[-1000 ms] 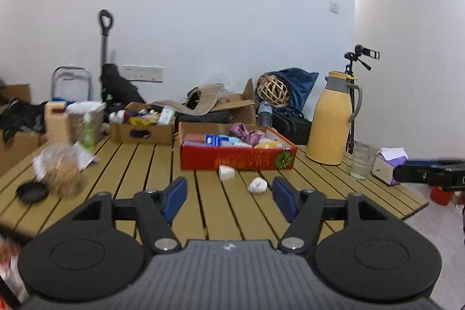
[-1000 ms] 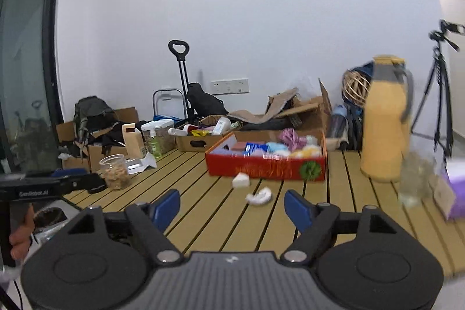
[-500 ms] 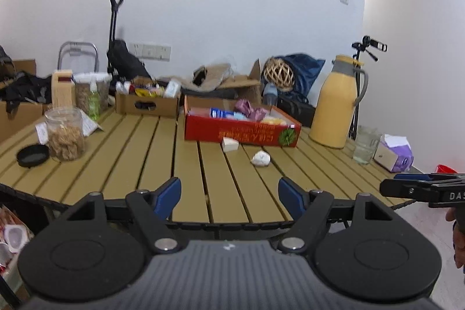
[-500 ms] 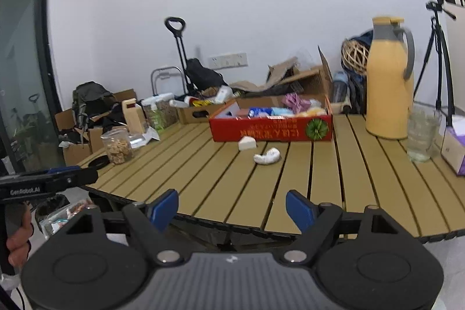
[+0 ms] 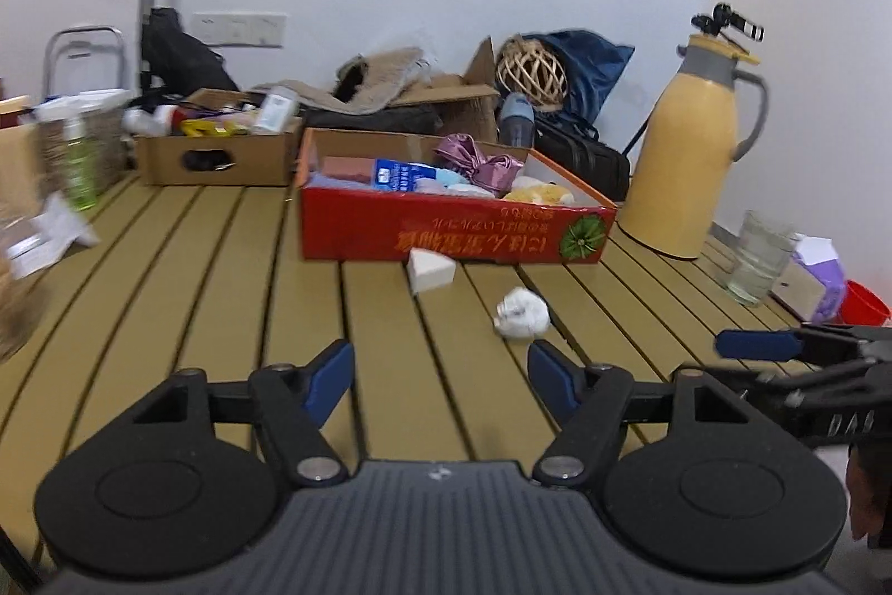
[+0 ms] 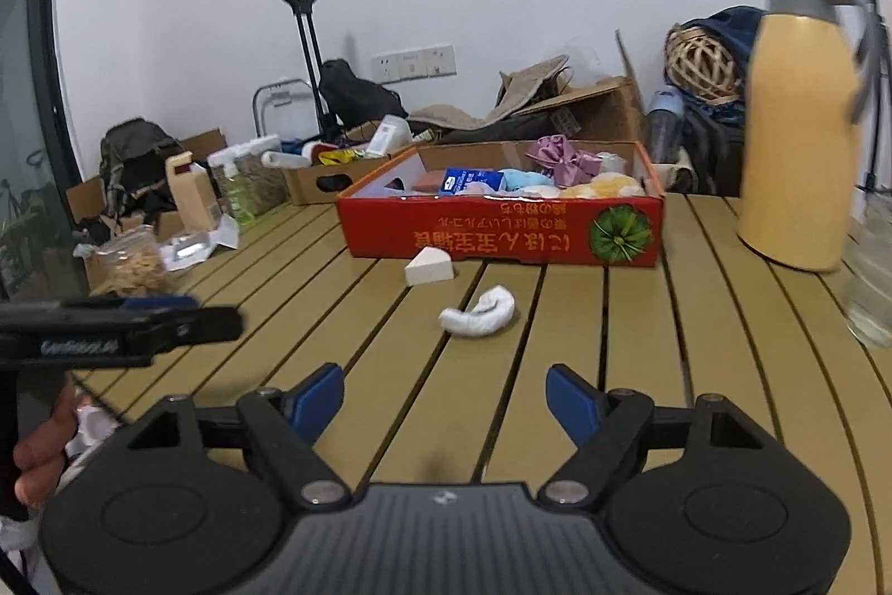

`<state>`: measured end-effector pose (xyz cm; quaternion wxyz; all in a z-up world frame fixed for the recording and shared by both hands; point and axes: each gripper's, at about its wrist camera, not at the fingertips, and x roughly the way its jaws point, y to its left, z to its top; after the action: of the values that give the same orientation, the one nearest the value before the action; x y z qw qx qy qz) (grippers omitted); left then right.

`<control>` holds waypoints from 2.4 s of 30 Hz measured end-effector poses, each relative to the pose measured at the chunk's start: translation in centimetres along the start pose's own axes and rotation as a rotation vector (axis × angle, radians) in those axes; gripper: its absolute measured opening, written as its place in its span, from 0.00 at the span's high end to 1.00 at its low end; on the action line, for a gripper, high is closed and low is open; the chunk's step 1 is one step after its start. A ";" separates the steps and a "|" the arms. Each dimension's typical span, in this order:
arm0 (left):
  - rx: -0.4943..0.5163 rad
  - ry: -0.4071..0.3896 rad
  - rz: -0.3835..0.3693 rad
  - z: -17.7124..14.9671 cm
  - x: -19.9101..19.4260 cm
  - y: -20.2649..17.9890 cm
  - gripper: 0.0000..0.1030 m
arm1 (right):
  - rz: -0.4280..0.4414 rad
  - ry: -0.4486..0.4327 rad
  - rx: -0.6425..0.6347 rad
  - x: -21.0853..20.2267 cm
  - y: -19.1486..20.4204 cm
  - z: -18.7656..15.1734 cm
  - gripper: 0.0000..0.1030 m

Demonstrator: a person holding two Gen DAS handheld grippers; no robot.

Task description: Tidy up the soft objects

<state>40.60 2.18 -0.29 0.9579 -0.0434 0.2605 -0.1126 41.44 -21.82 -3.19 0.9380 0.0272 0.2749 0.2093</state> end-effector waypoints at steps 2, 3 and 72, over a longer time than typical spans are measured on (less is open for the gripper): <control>0.016 0.026 -0.019 1.6 4.0 0.1 0.32 | 0.003 0.021 -0.015 3.1 -0.6 1.2 0.30; 0.013 0.044 -0.017 2.3 5.8 0.2 0.32 | -0.001 0.043 -0.026 4.9 -0.8 1.8 0.31; -0.025 0.134 0.065 17.2 23.6 7.4 0.76 | 0.086 0.058 0.102 24.0 -6.7 21.8 0.84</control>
<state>70.54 4.16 1.92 0.9408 -0.0390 0.3268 -0.0810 73.71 -16.72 2.13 0.9173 0.0809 0.3107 0.2357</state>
